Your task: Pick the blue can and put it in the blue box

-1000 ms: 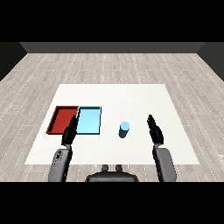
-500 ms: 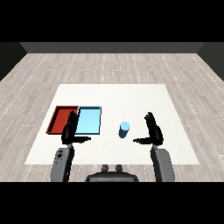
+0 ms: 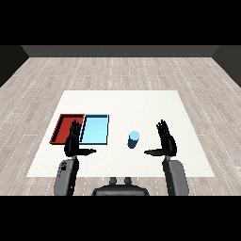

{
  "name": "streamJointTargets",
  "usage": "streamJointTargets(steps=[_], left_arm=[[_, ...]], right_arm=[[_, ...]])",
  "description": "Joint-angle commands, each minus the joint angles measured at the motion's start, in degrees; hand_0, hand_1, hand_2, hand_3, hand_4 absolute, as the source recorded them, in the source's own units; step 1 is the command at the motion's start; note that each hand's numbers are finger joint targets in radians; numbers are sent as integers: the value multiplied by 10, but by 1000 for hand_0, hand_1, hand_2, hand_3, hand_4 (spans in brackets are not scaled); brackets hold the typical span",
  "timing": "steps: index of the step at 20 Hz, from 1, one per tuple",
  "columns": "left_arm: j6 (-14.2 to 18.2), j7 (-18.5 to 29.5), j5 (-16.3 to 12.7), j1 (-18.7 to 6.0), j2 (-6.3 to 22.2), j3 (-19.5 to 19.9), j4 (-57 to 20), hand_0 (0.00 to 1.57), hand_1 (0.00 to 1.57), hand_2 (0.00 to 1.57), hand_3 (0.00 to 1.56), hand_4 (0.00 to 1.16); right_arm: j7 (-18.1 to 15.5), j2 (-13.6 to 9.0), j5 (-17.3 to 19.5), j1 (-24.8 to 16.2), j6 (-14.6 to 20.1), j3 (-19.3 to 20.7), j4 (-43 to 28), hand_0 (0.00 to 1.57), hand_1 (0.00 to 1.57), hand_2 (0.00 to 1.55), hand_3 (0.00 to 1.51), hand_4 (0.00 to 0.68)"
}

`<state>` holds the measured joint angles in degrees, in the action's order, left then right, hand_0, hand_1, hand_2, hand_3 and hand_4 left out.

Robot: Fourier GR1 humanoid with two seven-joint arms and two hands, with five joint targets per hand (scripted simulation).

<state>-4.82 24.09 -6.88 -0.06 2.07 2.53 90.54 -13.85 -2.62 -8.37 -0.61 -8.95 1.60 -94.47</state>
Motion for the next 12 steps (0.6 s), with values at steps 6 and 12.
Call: streamJointTargets(steps=[6, 12], left_arm=[[41, 28, 20, -16, -20, -15, -32, 0, 0, 0, 0, 0], [13, -23, -12, -29, -1, 8, -6, 0, 0, 0, 0, 0]], right_arm=[[5, 3, -8, 26, -2, 11, 57, 0, 0, 0, 0, 0], [18, 19, -15, 34, 10, 3, 81, 0, 0, 0, 0, 0]])
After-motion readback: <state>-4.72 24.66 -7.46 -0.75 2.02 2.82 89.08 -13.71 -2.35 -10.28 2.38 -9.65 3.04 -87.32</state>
